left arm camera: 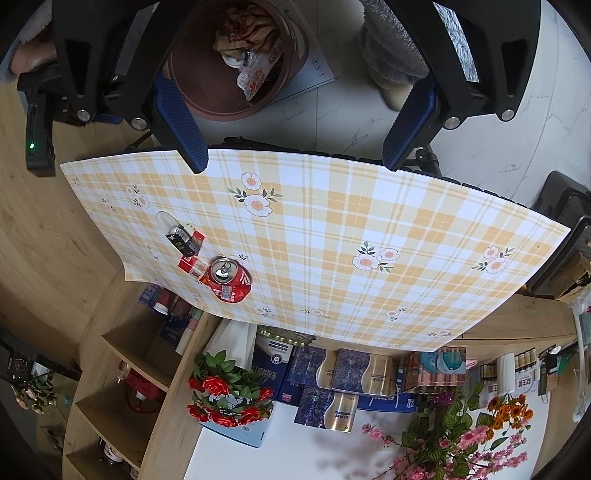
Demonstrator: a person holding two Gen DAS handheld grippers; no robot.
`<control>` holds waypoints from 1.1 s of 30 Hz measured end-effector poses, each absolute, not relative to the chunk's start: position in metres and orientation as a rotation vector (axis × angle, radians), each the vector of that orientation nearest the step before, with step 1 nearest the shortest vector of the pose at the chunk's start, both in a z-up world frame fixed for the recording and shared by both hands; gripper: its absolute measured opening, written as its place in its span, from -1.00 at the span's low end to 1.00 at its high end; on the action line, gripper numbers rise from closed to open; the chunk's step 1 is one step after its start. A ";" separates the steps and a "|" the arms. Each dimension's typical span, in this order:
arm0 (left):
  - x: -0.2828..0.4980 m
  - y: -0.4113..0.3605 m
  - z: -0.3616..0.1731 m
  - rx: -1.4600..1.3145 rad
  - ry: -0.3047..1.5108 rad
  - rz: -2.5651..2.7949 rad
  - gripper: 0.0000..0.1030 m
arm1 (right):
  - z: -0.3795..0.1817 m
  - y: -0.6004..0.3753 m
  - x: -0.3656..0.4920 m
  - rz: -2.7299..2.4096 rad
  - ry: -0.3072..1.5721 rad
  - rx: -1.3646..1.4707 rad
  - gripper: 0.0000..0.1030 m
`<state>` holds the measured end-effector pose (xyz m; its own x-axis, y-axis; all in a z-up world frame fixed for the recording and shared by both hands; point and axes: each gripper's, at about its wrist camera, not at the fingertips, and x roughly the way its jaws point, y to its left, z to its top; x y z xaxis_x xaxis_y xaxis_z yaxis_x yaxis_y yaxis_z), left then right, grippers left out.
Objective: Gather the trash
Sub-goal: 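Open both tools to drop the leaflet and paper bag into the bin, then grasp the black Face snack bag with the right tool while the left tool grasps the red can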
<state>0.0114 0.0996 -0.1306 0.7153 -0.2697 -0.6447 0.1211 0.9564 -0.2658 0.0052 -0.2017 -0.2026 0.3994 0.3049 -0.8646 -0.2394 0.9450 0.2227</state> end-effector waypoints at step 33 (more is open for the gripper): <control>0.058 0.091 -0.148 -0.199 0.825 -0.188 0.81 | -0.196 -0.275 0.084 0.188 1.036 0.076 0.66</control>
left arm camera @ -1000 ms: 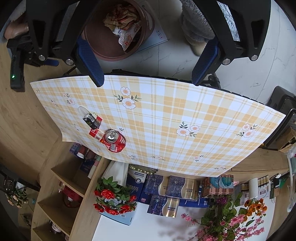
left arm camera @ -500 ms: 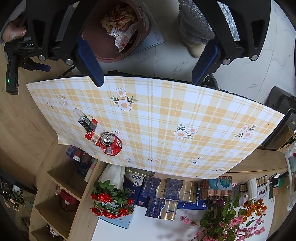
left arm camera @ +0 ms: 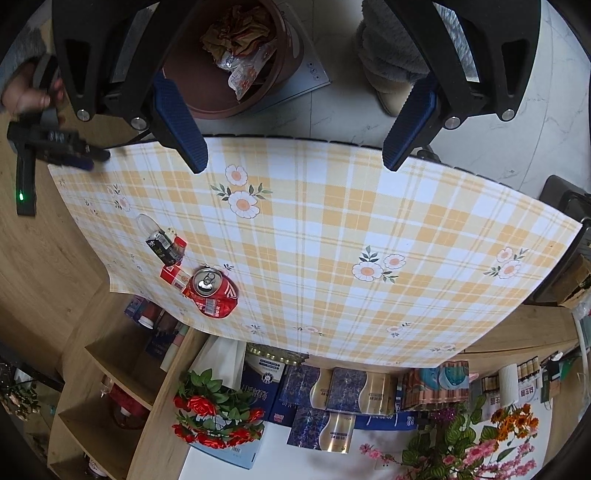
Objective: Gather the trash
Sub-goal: 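Grasp the black Face snack bag with the right tool while the left tool grasps the red can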
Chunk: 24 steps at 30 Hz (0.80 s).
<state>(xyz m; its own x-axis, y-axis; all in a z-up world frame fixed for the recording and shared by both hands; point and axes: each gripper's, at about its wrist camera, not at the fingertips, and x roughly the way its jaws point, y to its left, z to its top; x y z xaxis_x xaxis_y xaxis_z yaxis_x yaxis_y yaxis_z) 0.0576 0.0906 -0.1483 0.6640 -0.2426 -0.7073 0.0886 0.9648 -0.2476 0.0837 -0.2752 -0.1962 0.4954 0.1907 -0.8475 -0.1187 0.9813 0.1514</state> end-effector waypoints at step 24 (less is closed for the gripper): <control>0.160 0.048 -0.168 -0.466 0.992 -0.304 0.74 | -0.207 -0.235 0.266 0.273 1.050 -0.009 0.20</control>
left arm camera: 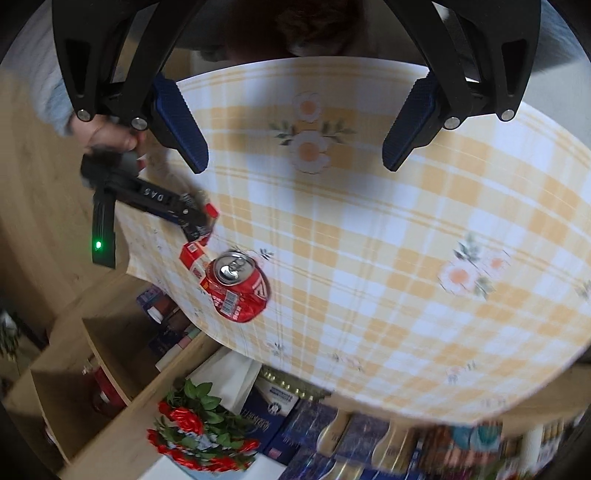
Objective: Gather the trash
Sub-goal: 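Grasp the black Face snack bag with the right tool while the left tool grasps the red can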
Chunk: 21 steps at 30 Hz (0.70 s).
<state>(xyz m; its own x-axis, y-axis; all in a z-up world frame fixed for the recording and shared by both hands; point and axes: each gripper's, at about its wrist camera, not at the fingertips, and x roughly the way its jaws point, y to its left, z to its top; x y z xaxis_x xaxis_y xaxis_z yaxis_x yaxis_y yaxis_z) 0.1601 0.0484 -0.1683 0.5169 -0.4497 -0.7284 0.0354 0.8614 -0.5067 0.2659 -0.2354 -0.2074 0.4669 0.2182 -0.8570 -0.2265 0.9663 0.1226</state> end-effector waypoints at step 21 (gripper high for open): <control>0.291 -0.020 -0.182 -1.166 1.072 -0.270 0.21 | -0.167 -0.275 0.219 0.267 0.864 0.109 -0.19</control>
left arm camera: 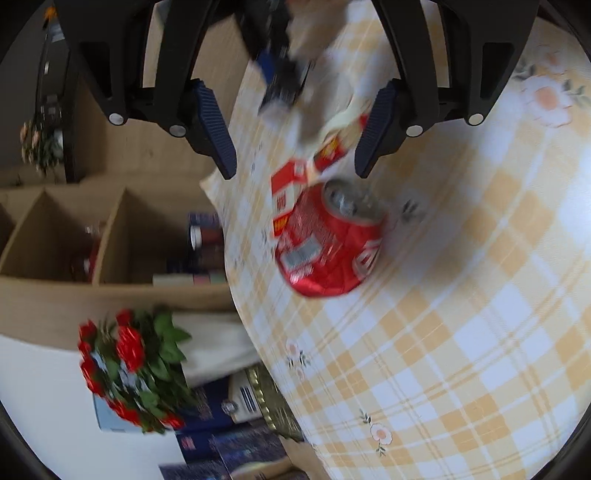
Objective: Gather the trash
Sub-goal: 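Grasp the black Face snack bag with the right tool while the left tool grasps the red can, then carry the snack bag and red can over the brown bin with both tools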
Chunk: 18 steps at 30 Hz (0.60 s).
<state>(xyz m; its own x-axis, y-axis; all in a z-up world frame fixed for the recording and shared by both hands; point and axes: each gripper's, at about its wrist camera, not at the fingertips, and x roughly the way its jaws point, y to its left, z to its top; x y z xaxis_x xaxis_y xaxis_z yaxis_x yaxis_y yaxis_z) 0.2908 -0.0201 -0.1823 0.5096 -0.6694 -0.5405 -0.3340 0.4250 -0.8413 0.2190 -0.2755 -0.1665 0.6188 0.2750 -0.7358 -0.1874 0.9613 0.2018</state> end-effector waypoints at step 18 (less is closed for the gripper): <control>0.309 -0.043 -0.199 -1.158 1.093 -0.078 -0.08 | -0.169 -0.303 0.200 0.249 0.846 0.183 -0.19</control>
